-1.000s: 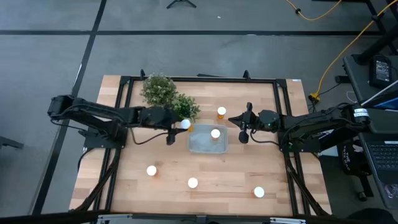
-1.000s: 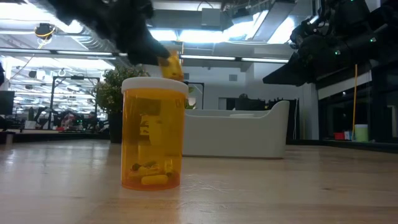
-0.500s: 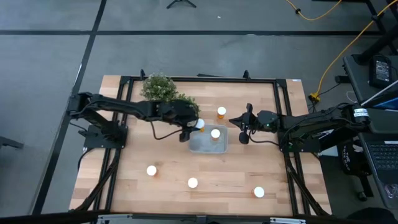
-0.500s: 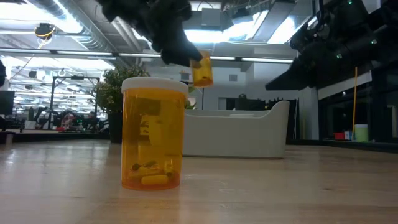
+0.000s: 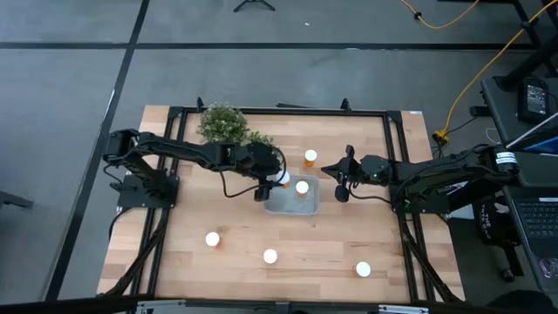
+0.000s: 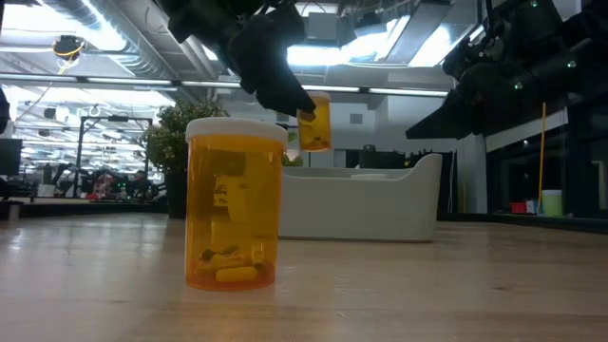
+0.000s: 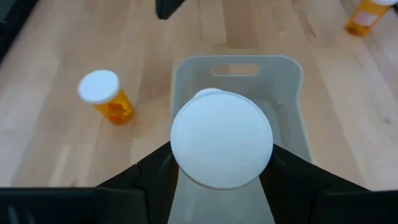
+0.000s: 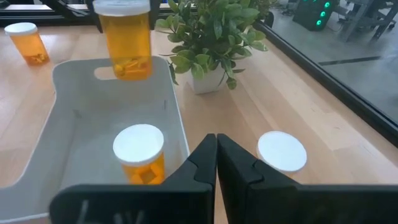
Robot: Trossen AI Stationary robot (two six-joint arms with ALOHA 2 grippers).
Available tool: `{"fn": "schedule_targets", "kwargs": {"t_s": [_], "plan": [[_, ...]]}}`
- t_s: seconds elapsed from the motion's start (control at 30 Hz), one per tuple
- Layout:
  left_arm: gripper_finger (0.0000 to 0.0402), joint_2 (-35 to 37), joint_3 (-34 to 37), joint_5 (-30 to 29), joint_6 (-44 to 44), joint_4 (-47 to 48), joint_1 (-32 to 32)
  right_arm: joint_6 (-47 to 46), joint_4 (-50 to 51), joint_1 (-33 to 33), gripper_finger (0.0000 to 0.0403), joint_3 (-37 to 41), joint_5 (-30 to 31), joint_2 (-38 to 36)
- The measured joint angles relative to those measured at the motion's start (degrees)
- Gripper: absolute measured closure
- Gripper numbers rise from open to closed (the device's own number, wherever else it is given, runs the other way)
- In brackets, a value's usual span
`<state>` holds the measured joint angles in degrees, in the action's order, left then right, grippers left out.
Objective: Pick and place pill bottles into a basket
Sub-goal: Put the orange pill bottle into the grey bin
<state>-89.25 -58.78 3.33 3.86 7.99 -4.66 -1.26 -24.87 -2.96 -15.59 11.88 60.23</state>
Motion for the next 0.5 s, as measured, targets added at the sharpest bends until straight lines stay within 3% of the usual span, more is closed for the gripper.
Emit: {"fn": "schedule_targets", "kwargs": {"t_s": [0.5], "plan": [[0.0201,-10.3,0.0,-0.6,-0.1,-4.0,0.5,-0.1,0.0,0.0,0.0386,0.0,0.0,0.0]]}}
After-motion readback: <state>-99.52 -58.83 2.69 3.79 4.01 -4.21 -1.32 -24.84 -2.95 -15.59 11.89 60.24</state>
